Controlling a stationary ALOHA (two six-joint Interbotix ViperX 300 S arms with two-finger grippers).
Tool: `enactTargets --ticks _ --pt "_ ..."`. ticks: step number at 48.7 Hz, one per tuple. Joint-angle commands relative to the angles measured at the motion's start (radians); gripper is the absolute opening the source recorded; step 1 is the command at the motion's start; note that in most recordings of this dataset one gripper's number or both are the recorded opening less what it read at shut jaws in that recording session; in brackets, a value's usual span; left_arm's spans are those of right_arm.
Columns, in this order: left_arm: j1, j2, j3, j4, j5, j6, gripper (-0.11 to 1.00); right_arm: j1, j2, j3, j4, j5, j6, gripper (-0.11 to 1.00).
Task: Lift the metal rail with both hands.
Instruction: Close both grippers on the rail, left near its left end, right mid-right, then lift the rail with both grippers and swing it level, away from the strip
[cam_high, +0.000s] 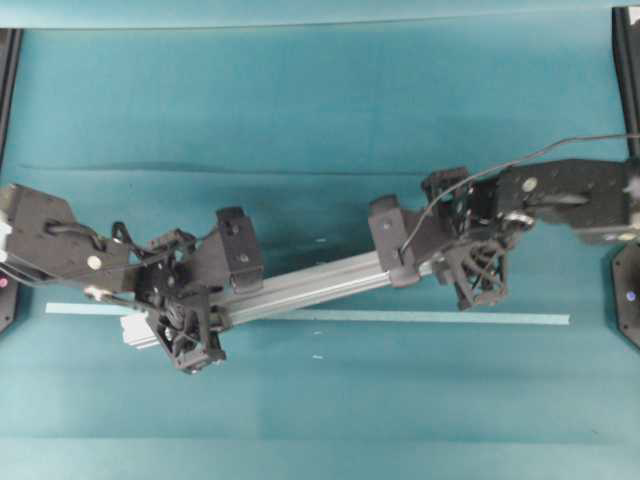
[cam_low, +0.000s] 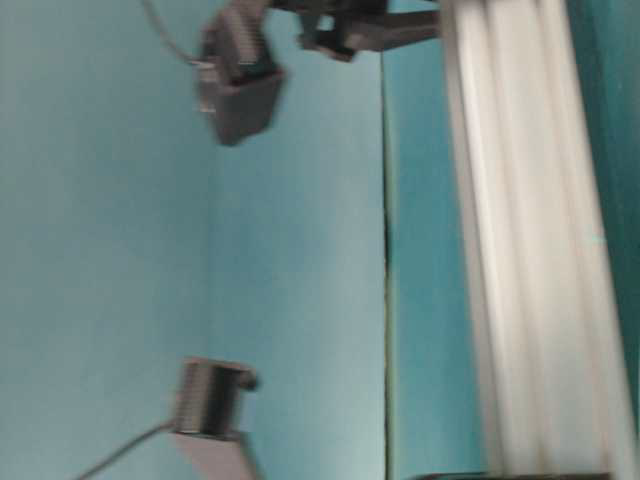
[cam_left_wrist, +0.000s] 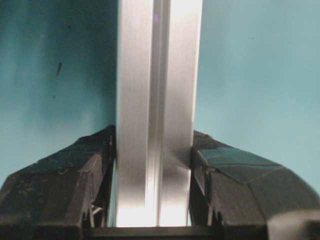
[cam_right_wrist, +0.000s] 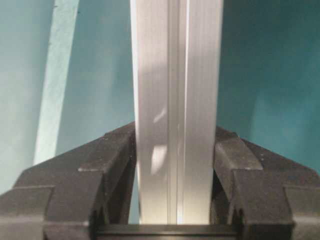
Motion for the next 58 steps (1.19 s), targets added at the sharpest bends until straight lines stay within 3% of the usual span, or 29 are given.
enactTargets --ticks 1,16,51,58 --pt "-0.003 -0.063 -0.052 -0.005 0.064 -0.008 0.35 -0.003 -0.051 -0.044 0.002 0.046 0.006 0.41" --pt "-0.002 -0.164 -0.186 -0.005 0.298 -0.015 0.35 -0.012 -0.132 -0.179 -0.005 0.227 0.005 0.41" --pt "0.032 -0.265 -0.545 -0.005 0.759 -0.015 0.35 -0.014 -0.155 -0.575 0.000 0.644 0.014 0.41" --pt "0.066 -0.273 -0.606 -0.005 0.819 0.018 0.35 -0.006 -0.175 -0.624 0.000 0.660 0.075 0.41"
